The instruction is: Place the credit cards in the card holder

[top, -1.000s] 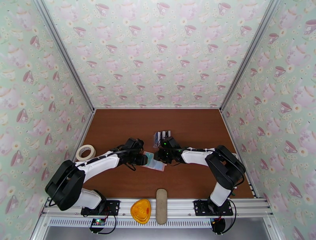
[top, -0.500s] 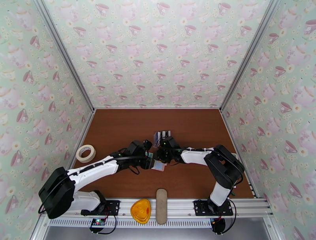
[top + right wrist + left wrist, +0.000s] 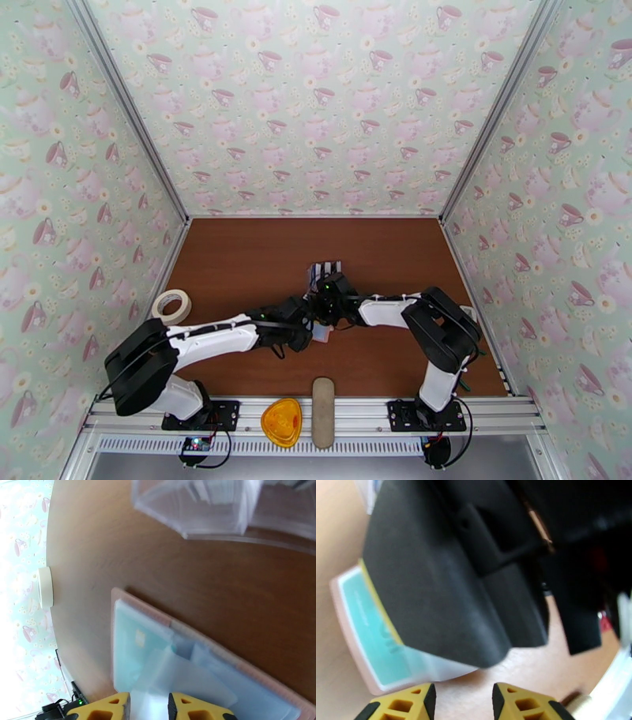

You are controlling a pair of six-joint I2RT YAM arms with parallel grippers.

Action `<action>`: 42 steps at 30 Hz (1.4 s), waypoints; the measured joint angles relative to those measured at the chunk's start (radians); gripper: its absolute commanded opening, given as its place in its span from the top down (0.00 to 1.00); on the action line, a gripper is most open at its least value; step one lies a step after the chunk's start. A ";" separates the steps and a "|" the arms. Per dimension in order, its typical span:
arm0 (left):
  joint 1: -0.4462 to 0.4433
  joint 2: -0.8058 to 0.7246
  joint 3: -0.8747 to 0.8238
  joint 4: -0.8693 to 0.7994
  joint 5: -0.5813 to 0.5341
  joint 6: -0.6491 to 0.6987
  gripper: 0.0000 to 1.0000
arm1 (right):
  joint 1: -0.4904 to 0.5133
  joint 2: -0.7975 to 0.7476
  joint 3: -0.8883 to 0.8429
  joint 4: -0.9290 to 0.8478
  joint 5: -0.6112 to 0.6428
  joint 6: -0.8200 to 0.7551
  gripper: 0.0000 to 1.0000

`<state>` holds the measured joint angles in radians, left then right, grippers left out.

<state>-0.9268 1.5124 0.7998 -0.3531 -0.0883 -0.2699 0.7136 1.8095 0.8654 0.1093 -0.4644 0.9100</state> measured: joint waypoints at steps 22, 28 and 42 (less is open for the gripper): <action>0.037 0.010 -0.103 0.166 -0.079 0.008 0.59 | 0.001 0.002 0.000 0.006 -0.023 0.005 0.63; 0.066 0.010 -0.109 0.178 -0.057 -0.005 0.59 | 0.001 -0.010 0.001 0.001 -0.027 0.011 0.56; 0.116 0.020 -0.119 0.203 -0.005 -0.037 0.60 | -0.034 -0.155 -0.013 -0.092 0.009 -0.001 0.51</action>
<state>-0.8104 1.5322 0.6804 -0.1501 -0.0929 -0.3073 0.6796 1.6543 0.8520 0.0177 -0.4557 0.9089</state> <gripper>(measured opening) 0.401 0.489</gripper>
